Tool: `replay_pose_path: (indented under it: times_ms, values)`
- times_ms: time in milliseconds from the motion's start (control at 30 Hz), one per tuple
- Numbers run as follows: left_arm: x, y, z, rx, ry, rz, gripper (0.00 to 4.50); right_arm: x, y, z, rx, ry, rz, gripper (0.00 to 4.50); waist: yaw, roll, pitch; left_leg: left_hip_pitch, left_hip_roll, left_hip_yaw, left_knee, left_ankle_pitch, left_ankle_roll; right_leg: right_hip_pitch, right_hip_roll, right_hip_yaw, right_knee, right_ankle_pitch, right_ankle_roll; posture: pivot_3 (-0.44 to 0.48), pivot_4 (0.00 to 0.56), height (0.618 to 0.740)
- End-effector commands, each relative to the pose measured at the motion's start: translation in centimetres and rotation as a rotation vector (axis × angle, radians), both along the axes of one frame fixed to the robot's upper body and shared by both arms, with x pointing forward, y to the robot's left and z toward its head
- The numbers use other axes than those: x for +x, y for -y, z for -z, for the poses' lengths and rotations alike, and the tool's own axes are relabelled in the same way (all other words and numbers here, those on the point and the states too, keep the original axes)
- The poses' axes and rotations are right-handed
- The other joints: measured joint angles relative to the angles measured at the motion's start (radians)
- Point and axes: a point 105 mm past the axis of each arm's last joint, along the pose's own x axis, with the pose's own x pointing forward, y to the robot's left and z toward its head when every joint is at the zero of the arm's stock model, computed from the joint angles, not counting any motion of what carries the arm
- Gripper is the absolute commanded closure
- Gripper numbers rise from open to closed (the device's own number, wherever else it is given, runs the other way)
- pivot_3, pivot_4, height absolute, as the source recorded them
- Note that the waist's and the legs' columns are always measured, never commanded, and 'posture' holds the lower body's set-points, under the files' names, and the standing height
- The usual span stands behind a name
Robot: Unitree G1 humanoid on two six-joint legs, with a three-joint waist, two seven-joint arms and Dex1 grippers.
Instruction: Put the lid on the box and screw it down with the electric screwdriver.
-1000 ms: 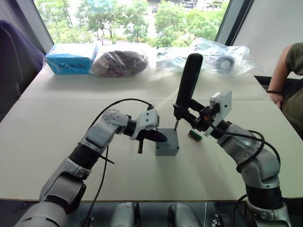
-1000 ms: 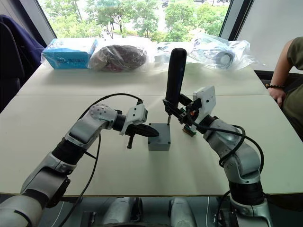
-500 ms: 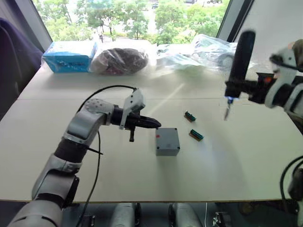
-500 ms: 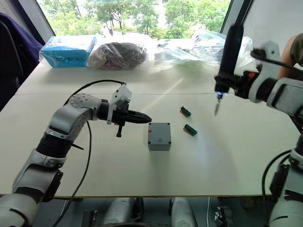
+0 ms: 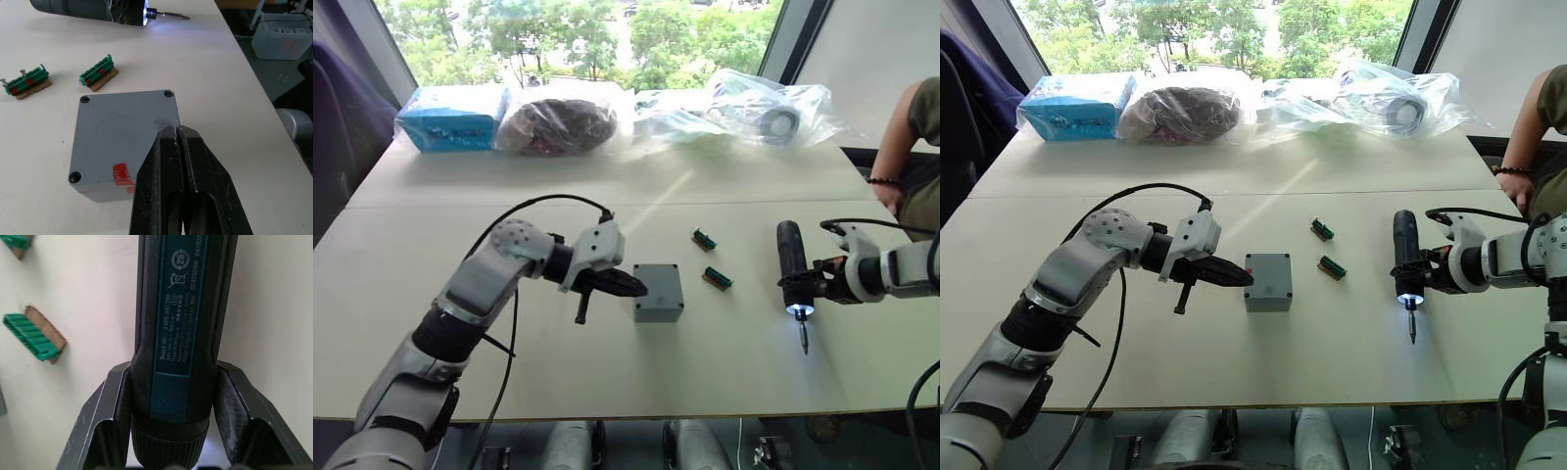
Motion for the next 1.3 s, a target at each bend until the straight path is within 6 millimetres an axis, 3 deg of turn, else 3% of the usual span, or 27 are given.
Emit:
replay_pose_path:
  times_ms: [33, 200, 267, 300, 433, 500, 600, 700, 767, 833, 933, 1067, 1200, 1300]
  values:
    - [-0.3, 0.1, -0.7, -0.019, 0.031, -0.002, 4.5, 0.3, 0.7, -1.9, -0.016, 0.027, 0.008, 2.71, 0.002, 0.0, 0.0, 0.0, 0.0, 0.0, 0.0, 0.0, 0.0, 0.0, 0.0, 0.0, 0.0, 0.0, 0.0, 0.0, 0.15, 0.74]
    - [-0.1, 0.0, -0.8, -0.033, 0.029, -0.025, 4.5, 0.2, 0.6, -1.0, -0.047, -0.013, -0.004, 2.71, 0.004, 0.0, 0.0, 0.0, 0.0, 0.0, 0.0, 0.0, 0.0, 0.0, 0.0, 0.0, 0.0, 0.0, 0.0, 0.0, 0.15, 0.74]
    - [0.3, -0.1, -0.8, -0.038, 0.027, -0.044, 4.5, 0.1, 0.8, -0.7, -0.066, -0.025, -0.008, 1.7, 0.004, 0.0, 0.0, 0.0, 0.0, 0.0, 0.0, 0.0, 0.0, 0.0, 0.0, 0.0, 0.0, 0.0, 0.0, 0.0, 0.15, 0.74]
    - [0.5, -0.2, -0.8, -0.036, 0.033, -0.052, 4.5, 0.1, 0.8, -0.6, -0.068, -0.027, -0.006, 1.63, 0.005, 0.0, 0.0, 0.0, 0.0, 0.0, 0.0, 0.0, 0.0, 0.0, 0.0, 0.0, 0.0, 0.0, 0.0, 0.0, 0.15, 0.74]
    - [1.7, -0.9, -1.5, -0.058, 0.042, -0.104, 4.5, 0.1, 1.0, -0.7, -0.09, -0.012, -0.011, 0.22, 0.006, 0.0, 0.0, 0.0, 0.0, 0.0, 0.001, 0.0, 0.0, 0.001, 0.001, 0.0, 0.0, 0.0, 0.0, 0.0, 0.15, 0.74]
    - [2.2, -1.2, -1.9, -0.073, 0.044, -0.13, 4.5, 0.3, 1.2, -1.1, -0.107, 0.009, -0.008, 0.05, 0.006, 0.0, 0.0, 0.0, 0.0, -0.001, 0.001, 0.0, 0.0, 0.001, 0.001, 0.0, 0.0, 0.0, 0.0, 0.0, 0.15, 0.74]
    - [3.2, -2.1, -2.9, -0.126, 0.021, -0.2, 4.5, 0.9, 1.0, -3.3, -0.081, 0.089, -0.018, 0.05, 0.004, 0.0, 0.0, -0.001, 0.0, -0.001, 0.001, 0.0, 0.0, 0.0, 0.001, 0.0, 0.0, 0.0, 0.0, 0.0, 0.15, 0.74]
    - [3.6, -3.4, -3.4, -0.151, 0.0, -0.252, 4.5, 2.0, 0.1, -8.2, -0.018, 0.325, -0.109, 0.05, 0.003, 0.001, 0.001, -0.001, 0.0, 0.0, 0.001, 0.0, 0.0, 0.0, 0.001, 0.0, 0.0, 0.0, 0.0, 0.0, 0.15, 0.74]
    - [3.9, -4.0, -3.3, -0.155, -0.008, -0.285, 4.5, 2.0, -0.9, -10.7, -0.007, 0.446, -0.197, 0.05, 0.002, 0.002, 0.001, -0.001, 0.0, 0.0, 0.0, 0.0, 0.0, -0.001, 0.001, 0.0, 0.0, 0.0, 0.0, 0.0, 0.15, 0.74]
    - [4.4, -4.6, -2.8, -0.145, -0.019, -0.327, 4.5, 1.5, -3.2, -12.3, -0.048, 0.572, -0.374, 0.05, 0.003, 0.002, 0.001, -0.001, 0.002, 0.0, 0.0, 0.0, 0.0, -0.001, 0.002, 0.0, 0.0, 0.0, 0.0, 0.0, 0.15, 0.74]
    - [4.6, -4.8, -1.5, -0.1, -0.018, -0.35, 4.5, 0.0, -6.6, -11.0, -0.172, 0.658, -0.646, 0.05, 0.004, 0.0, 0.001, -0.001, 0.004, -0.002, 0.0, 0.0, 0.0, 0.0, 0.005, 0.0, -0.001, 0.0, 0.0, 0.0, 0.15, 0.74]
    - [4.0, -4.3, 1.7, 0.021, -0.023, -0.324, 4.5, -3.7, -11.3, -4.2, -0.225, 0.591, -0.957, 0.05, 0.008, -0.002, 0.001, 0.0, 0.004, -0.003, 0.001, 0.0, 0.0, 0.001, 0.005, -0.001, 0.0, 0.0, 0.0, 0.0, 0.15, 0.74]
    - [3.7, -3.6, 3.3, 0.07, -0.024, -0.29, 4.5, -5.5, -13.2, -0.8, -0.184, 0.563, -1.044, 0.05, 0.006, -0.002, 0.001, -0.002, 0.002, -0.003, 0.003, 0.0, -0.001, 0.0, 0.004, -0.001, 0.001, 0.0, 0.0, 0.0, 0.15, 0.74]
    - [3.7, -2.8, 3.8, 0.079, -0.025, -0.256, 4.5, -5.6, -13.9, 0.6, -0.202, 0.566, -1.071, 0.05, 0.007, -0.003, 0.002, -0.001, 0.002, -0.003, 0.003, 0.0, -0.001, 0.001, 0.004, -0.001, 0.001, 0.0, 0.0, 0.0, 0.15, 0.74]
